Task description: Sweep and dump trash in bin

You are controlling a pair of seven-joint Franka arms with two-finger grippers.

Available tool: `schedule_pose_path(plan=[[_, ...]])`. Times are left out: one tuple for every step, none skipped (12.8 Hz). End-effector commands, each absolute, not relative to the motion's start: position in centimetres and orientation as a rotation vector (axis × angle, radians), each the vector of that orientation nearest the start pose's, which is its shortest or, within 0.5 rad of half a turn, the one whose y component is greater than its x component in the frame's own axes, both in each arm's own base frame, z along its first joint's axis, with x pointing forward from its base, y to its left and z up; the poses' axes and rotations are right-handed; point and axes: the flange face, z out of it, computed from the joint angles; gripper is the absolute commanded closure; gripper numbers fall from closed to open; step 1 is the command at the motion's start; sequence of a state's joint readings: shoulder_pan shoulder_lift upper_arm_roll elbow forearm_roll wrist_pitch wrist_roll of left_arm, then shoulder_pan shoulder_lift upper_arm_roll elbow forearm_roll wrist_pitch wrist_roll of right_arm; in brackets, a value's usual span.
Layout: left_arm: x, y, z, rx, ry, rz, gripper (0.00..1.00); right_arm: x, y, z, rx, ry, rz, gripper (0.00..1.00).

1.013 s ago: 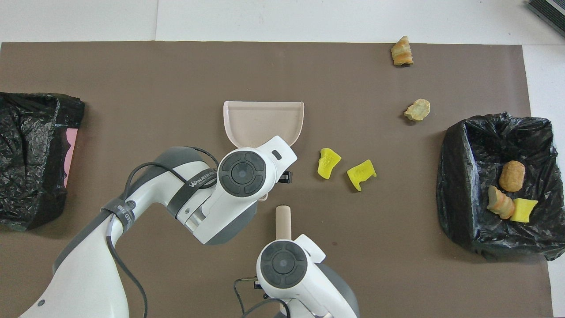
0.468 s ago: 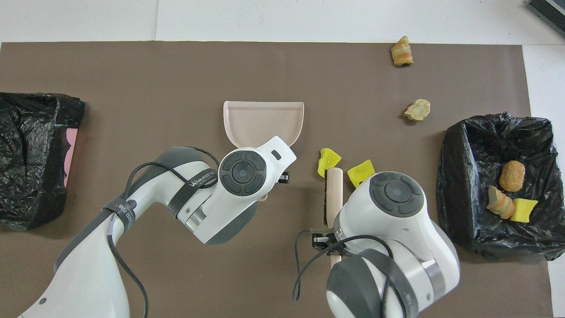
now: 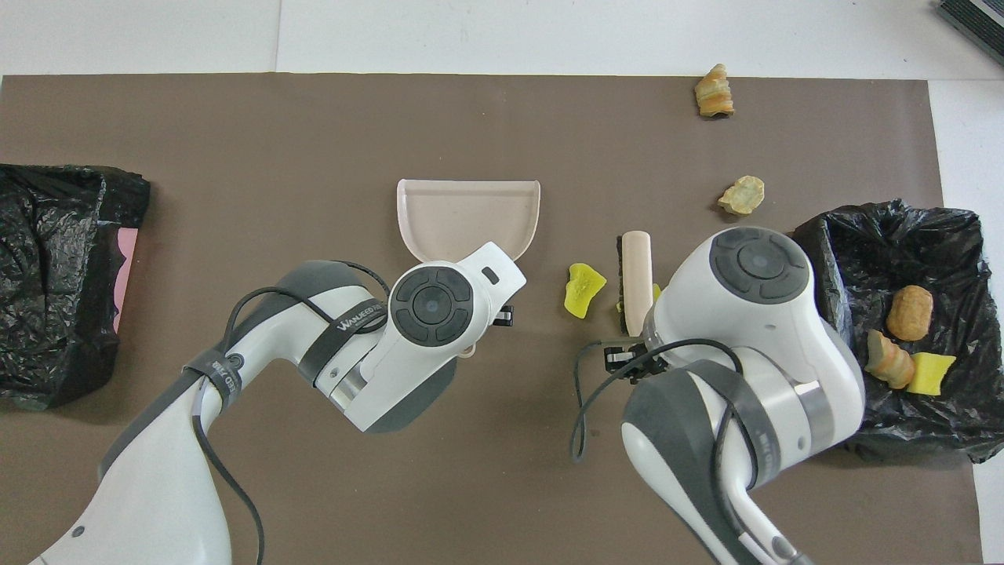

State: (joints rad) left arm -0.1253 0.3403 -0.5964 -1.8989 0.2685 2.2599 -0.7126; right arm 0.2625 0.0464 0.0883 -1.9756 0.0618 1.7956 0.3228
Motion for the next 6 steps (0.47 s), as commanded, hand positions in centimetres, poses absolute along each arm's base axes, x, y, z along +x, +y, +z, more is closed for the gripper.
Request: schedule_pose_path(plan=[[49.0, -39.0, 36.2, -3.146, 0.229, -0.151, 0.9, 56.3, 15.8, 42.6, -3.193, -0.11, 0.296, 1.0], [49.1, -38.8, 36.3, -3.143, 0.252, -0.154, 1.0, 58.1, 14.9, 42.2, -3.235, -0.141, 0.268, 1.0], [49.2, -38.7, 36.7, -3.136, 0.299, -0.164, 1.0, 59.5, 14.5, 41.8, -3.272, -0.184, 0.252, 1.0], [49.3, -38.3, 37.3, -3.122, 0.337, -0.169, 1.0, 60.9, 13.7, 41.4, -3.316, -0.236, 0.231, 1.0], [49.5, -37.7, 38.1, -3.094, 0.373, -0.159, 1.0, 62.4, 12.8, 41.2, -3.349, -0.298, 0.193, 1.0], [49.5, -36.9, 38.9, -3.051, 0.47, -0.136, 1.0, 64.0, 11.1, 40.9, -3.377, -0.351, 0.159, 1.0]])
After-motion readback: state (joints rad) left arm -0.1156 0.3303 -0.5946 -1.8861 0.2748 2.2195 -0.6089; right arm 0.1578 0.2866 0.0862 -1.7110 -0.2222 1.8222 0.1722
